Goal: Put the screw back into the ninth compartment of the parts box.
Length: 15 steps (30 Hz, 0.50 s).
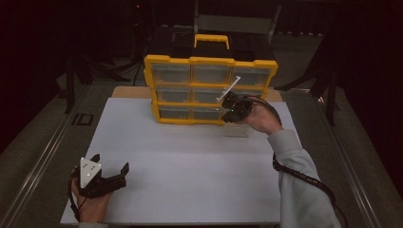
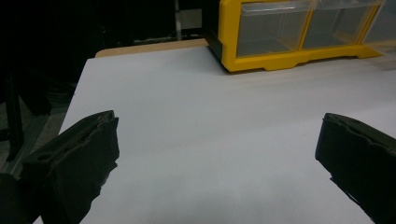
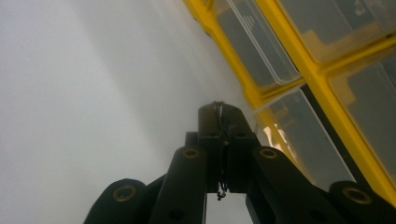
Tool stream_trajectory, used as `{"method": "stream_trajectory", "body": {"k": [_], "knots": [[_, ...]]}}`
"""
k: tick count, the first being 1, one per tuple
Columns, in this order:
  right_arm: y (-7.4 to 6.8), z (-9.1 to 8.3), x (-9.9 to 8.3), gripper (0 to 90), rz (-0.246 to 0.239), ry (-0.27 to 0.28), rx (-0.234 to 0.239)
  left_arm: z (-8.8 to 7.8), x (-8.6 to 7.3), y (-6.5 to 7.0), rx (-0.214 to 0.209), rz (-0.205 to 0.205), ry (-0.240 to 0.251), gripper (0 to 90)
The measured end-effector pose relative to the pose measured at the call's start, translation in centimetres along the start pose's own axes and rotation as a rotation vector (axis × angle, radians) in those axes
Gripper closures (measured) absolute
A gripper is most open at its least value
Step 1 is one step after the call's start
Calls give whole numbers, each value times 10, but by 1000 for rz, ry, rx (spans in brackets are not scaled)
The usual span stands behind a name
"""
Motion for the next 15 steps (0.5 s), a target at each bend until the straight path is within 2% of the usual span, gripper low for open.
{"method": "stream_trajectory", "body": {"k": [15], "knots": [[16,-6,-9,876,63,0,-45,0,0,0,-2,0,-1,3]]}}
Point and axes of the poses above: each handheld gripper's, and its own axes: z roughly forward along the jaws, x roughly out of its top, y roughly to its right, the point moved 1 cm from there along z, roughly forward along the jaws, and after that the axes turned 8 degrees about y, right-handed, at the moved point
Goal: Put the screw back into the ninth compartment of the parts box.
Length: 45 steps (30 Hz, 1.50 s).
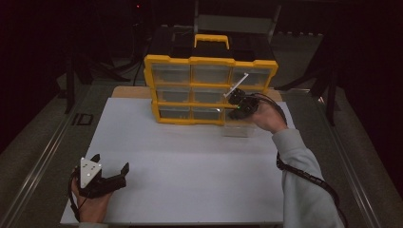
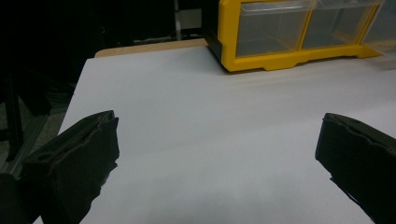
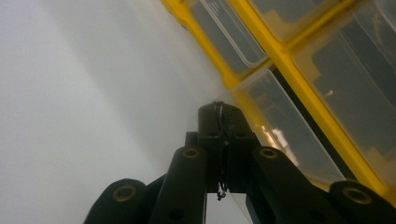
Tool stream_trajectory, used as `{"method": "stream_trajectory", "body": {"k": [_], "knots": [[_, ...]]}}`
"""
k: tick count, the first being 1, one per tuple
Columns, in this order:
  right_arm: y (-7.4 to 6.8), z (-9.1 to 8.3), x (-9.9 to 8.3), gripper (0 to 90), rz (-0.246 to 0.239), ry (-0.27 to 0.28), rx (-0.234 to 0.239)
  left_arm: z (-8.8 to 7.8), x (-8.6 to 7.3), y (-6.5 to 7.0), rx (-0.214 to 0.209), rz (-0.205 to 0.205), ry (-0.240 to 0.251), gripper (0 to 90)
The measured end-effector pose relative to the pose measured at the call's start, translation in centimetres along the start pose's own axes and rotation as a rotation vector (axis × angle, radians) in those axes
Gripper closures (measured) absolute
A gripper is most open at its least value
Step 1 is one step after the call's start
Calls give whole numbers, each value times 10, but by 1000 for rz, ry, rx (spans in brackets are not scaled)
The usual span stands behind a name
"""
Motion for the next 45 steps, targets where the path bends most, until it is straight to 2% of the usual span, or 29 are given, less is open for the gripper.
{"method": "stream_trajectory", "body": {"k": [12,16,25,29,30,32,33,36,41,45], "knots": [[16,-1,-10,876,68,-26,-46,1,0,0,0,0,0,3],[22,-1,-14,876,104,-35,-67,1,0,0,-1,1,-2,3],[30,-2,-19,874,127,-41,-112,1,0,0,-1,-1,-2,3],[31,-1,-22,869,121,-49,-124,1,0,1,-1,1,-3,3],[31,0,-23,835,122,-46,-126,1,0,1,-1,-1,-2,3],[31,1,-24,607,119,-37,-110,1,0,0,1,1,-2,3],[31,2,-24,521,117,-46,-99,1,0,0,1,0,-2,3],[27,3,-25,321,75,-51,-133,1,0,0,1,1,-2,3],[26,2,-24,198,70,-40,-165,1,0,0,1,0,-2,3],[26,0,-26,175,67,-27,-167,1,0,0,0,1,-2,3]]}}
Point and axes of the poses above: each handheld gripper's, and its own axes: z roughly forward along the jaws, x roughly out of its top, y roughly to its right, the point moved 1 cm from there along z, roughly forward along the jaws, and after that the axes turned 8 degrees about y, right-handed, at the moved point
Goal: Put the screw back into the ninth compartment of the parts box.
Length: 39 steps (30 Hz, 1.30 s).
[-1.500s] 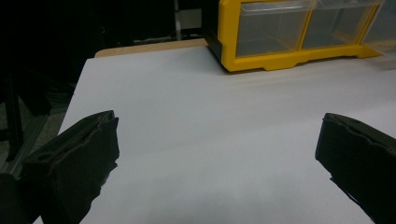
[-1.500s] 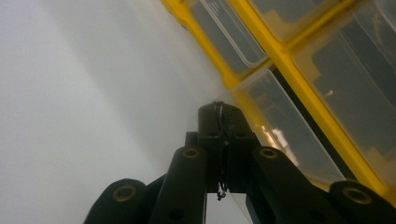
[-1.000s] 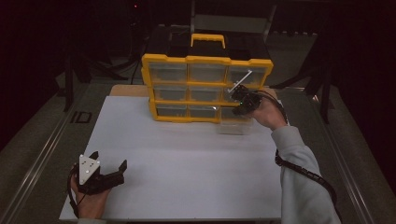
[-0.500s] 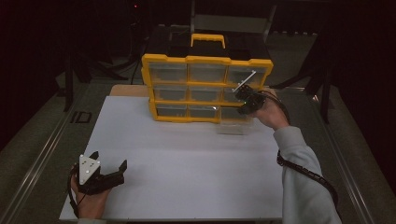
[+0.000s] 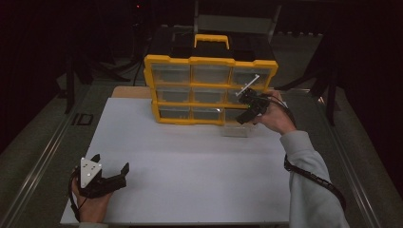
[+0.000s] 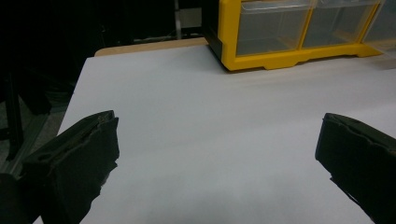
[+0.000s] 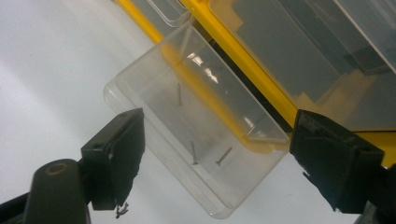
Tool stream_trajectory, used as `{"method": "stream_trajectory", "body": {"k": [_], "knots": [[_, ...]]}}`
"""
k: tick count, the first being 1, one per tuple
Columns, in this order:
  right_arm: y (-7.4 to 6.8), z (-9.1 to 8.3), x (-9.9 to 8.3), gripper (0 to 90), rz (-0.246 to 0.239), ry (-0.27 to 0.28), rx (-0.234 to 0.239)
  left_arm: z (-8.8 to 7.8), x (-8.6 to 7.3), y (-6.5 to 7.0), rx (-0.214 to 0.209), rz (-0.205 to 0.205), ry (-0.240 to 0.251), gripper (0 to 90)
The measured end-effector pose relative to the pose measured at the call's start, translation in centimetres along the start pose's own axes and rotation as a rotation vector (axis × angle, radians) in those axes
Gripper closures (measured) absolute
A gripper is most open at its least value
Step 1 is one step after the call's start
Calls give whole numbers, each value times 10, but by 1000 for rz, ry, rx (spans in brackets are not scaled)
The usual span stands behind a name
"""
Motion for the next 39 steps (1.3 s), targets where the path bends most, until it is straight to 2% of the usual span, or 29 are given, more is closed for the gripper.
{"method": "stream_trajectory", "body": {"k": [29,39], "knots": [[-9,-4,-5,145,-20,58,35,0,0,0,0,-2,-3,3],[-14,-7,-8,145,-40,77,45,0,0,0,0,-3,-3,3]]}}
Point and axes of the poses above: each handheld gripper's, and its own axes: z roughly forward along the jaws, x roughly out of its top, y roughly to its right, the point moved 1 cm from there along z, roughly forward along the jaws, and after that the axes turned 8 degrees about y, right-handed, at the moved point
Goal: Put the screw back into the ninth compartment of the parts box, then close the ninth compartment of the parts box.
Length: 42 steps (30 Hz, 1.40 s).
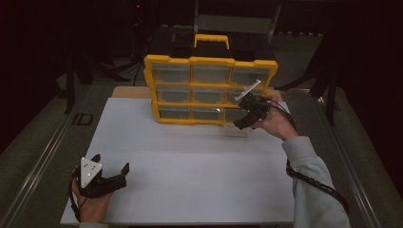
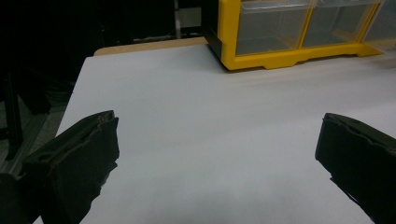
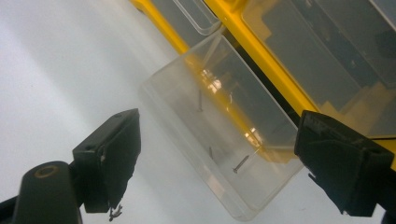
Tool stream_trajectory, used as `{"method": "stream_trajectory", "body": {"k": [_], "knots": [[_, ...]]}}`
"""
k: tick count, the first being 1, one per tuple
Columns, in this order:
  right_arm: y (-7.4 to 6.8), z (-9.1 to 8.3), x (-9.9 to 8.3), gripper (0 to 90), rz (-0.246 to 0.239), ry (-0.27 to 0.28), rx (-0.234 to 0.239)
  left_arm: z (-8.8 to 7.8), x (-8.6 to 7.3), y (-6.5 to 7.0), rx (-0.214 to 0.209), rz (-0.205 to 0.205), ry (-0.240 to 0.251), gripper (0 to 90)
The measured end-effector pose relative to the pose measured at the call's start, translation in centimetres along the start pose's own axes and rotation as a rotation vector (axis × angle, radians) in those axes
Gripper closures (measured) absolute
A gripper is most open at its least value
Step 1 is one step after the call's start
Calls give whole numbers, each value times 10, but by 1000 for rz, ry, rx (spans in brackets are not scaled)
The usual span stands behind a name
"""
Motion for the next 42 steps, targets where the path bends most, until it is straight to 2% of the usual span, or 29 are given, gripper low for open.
{"method": "stream_trajectory", "body": {"k": [9,24,30,42], "knots": [[-4,-2,-4,147,1,30,4,0,0,1,0,2,1,3],[-7,-4,-13,150,54,121,4,0,0,0,0,3,1,3],[-13,-2,-18,149,81,179,-20,0,0,1,0,3,1,3],[-21,4,-34,150,118,225,-62,-1,0,0,1,3,2,3]]}}
Point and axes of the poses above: each handheld gripper's, and its own axes: z roughly forward along the jaws, x roughly out of its top, y roughly to its right, the point moved 1 cm from there along z, roughly forward along the jaws, and after that the axes turned 8 degrees about y, right-handed, at the moved point
